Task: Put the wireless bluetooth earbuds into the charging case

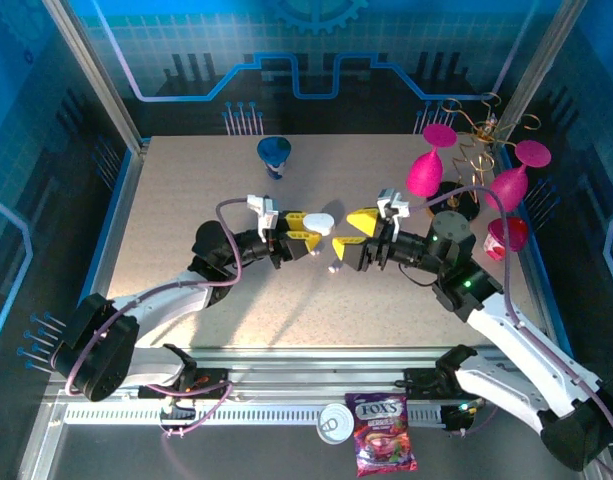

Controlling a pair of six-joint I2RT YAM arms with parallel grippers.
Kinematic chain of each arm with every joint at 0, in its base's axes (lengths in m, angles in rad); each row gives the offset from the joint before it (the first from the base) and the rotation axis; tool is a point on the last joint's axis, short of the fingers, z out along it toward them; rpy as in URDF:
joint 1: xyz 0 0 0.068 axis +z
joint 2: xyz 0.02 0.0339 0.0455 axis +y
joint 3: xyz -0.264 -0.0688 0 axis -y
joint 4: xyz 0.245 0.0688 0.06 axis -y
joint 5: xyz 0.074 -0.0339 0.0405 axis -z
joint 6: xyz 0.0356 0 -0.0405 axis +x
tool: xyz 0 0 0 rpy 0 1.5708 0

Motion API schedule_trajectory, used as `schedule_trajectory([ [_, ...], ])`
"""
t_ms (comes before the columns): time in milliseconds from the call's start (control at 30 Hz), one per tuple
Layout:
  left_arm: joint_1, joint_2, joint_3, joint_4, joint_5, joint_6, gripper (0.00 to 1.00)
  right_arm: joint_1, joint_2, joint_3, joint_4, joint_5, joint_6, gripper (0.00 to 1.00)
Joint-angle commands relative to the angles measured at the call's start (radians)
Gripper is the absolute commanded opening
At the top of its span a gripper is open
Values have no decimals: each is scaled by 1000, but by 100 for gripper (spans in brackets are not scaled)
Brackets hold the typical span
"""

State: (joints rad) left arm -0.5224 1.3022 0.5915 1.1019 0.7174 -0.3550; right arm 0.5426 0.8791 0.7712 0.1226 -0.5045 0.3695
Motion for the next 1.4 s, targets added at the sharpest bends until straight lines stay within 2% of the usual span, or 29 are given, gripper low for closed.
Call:
schedule_trajectory([
  [0, 3, -35, -12, -19, 86, -20, 18, 27, 26, 37, -74, 5, -178, 81],
  [200, 4, -45, -4, -27, 135, -12, 18, 37, 63, 36, -45, 77, -144, 79],
  [567, 3, -54, -32, -12, 213, 27, 18, 18, 55, 35, -21, 104, -35, 75],
  [933, 8, -66, -58, -13, 209, 73, 19, -5, 61, 41, -16, 47, 5, 74],
  [1067, 24, -70, -68, -10, 161, 82, 19, -4, 41, 28, 15, -27, -23, 78],
  [1200, 40, -82, -87, -10, 103, 96, 18, -2, 1, -7, 57, -44, -18, 83],
  [1233, 43, -85, -95, -9, 87, 102, 18, -2, -13, -19, 70, -26, -10, 91],
  [1267, 48, -89, -101, -9, 70, 108, 18, -1, -34, -37, 84, 44, 5, 98],
  [1367, 58, -101, -122, 1, 41, 119, 18, -15, -103, -111, 121, 145, 22, 100],
])
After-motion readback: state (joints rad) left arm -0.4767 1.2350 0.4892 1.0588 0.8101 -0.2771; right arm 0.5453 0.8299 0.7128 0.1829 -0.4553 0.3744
